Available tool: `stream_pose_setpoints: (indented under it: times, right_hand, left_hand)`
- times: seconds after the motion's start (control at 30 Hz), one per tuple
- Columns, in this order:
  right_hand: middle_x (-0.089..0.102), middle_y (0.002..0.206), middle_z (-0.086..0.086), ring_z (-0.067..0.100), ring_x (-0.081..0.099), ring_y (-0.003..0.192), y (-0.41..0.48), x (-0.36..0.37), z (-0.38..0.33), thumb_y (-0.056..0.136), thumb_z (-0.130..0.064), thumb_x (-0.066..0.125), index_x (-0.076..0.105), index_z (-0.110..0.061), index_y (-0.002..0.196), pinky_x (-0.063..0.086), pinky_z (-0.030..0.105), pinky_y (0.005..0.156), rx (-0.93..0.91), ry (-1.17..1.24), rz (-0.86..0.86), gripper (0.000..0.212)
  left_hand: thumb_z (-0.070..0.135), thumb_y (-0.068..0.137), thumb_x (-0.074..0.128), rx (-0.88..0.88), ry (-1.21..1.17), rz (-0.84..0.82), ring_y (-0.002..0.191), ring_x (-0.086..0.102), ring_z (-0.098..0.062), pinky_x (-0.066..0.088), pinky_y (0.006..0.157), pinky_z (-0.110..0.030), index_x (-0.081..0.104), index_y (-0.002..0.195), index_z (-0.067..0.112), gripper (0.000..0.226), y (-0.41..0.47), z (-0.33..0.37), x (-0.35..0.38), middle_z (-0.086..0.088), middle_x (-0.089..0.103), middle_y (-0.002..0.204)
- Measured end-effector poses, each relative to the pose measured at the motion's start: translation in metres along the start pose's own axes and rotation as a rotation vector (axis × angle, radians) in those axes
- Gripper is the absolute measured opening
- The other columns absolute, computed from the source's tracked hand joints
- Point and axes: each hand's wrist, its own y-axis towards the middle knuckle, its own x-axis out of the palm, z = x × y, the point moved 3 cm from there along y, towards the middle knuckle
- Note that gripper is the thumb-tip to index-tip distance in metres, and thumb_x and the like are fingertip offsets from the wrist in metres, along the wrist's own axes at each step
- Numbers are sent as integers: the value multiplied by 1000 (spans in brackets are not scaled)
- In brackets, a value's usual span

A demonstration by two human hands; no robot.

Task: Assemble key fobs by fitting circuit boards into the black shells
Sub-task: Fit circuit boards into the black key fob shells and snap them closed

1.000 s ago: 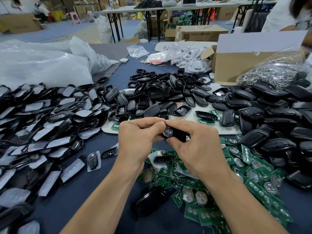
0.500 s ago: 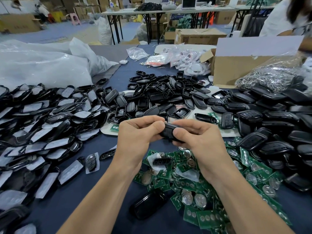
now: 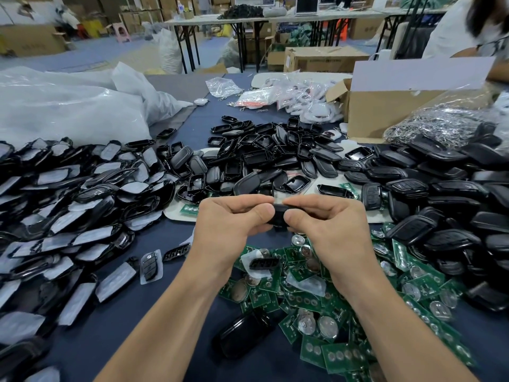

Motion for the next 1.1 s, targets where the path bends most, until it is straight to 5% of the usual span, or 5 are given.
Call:
stream_pose_setpoints:
  times: [0.37,0.57,0.8,0.97,1.1]
  right_hand:
    - [79,82,-11,9,76,83,-3,6,-4,80,-12,83,81,-29,86,63,36,78,-66,-150,-62,18]
    - [80,80,0,17,79,78,-5,5,-3,78,-3,86,84,-23,83,60,21,69,21,93,-10,21]
    - [80,87,-11,5,76,86,-2,5,-5,84,-18,83,82,-28,92,61,32,79,85,-165,-146,12]
    - [80,84,-10,6,77,84,-5,5,-9,82,-12,84,84,-35,87,60,21,72,69,-82,-143,23]
    - [80,82,0,17,78,81,-4,6,-7,82,-5,83,84,-23,84,61,25,72,137,48,-49,18]
  left_hand:
    - [2,82,82,311,273,3,82,78,-5,59,75,-16,81,84,47,46,-6,3,5,17,79,82]
    - [11,89,78,65,73,-54,94,78,-17,61,80,-24,83,99,23,16,-3,-5,9,-1,82,94]
    - [3,89,76,213,185,-59,92,77,-6,57,80,-15,83,86,34,32,-6,0,9,10,81,89]
    - [14,86,81,169,193,-41,92,76,-5,56,80,-15,84,91,27,14,-2,-4,7,8,81,92]
    - [36,76,79,22,1,-63,94,78,-22,61,84,-33,85,93,26,21,-1,-5,5,-5,81,96]
